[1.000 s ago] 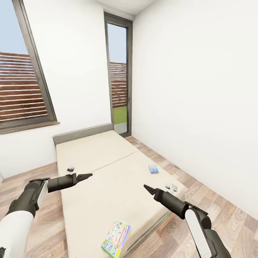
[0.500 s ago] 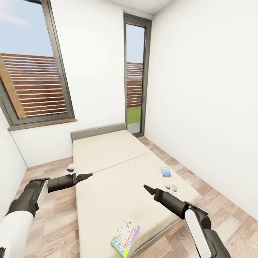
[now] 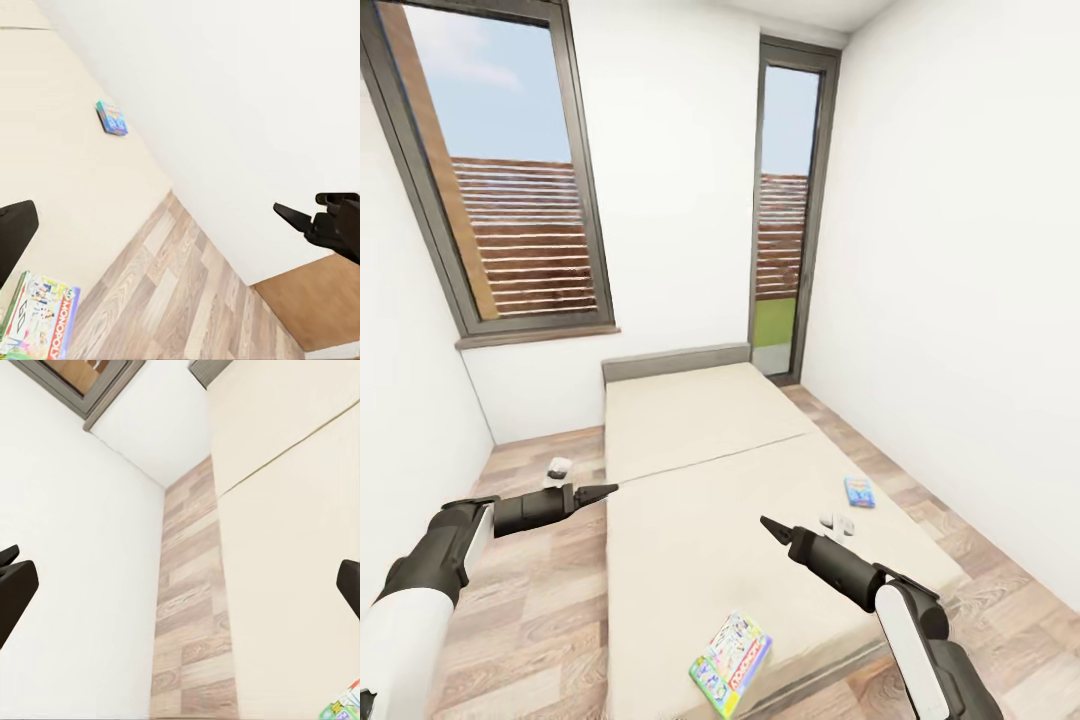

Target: Put all the toys in the child's room - the three board games (two on the bed and one on the table), the two jigsaw puzzles on the table, and the tennis ball on the table - inside the toy box on the table in the child's room.

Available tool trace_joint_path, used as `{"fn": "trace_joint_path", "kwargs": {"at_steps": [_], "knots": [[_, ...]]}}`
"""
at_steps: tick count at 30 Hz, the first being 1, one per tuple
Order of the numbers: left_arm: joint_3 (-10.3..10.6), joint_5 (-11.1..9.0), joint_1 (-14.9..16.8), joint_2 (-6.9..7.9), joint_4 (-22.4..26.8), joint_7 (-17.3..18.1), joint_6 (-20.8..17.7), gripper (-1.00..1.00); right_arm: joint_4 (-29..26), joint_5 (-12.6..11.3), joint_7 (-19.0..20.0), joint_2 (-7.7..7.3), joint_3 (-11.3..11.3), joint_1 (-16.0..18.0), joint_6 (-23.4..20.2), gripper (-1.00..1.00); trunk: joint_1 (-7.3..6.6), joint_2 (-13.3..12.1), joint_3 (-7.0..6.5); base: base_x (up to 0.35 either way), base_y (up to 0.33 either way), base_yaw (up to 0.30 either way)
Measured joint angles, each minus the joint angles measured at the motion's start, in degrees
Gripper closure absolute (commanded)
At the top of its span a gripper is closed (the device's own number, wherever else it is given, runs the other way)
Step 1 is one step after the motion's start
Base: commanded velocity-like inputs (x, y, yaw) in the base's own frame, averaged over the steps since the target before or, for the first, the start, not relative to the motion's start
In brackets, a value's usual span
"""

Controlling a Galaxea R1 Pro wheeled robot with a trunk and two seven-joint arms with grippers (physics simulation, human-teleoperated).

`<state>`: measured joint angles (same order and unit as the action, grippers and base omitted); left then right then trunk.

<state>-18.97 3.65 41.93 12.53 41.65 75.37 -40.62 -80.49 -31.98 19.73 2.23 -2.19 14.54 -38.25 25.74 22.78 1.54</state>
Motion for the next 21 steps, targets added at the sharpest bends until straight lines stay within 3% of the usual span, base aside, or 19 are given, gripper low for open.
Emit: {"fn": "trace_joint_path", "kwargs": {"at_steps": [21], "knots": [[0.0,0.0,0.0,-0.09,0.0,0.0,0.0,-1.00,0.2,0.1,-0.1,0.02,0.0,0.0,0.0,-1.00,0.00,0.0,0.00,0.000,-0.158,0.289]]}}
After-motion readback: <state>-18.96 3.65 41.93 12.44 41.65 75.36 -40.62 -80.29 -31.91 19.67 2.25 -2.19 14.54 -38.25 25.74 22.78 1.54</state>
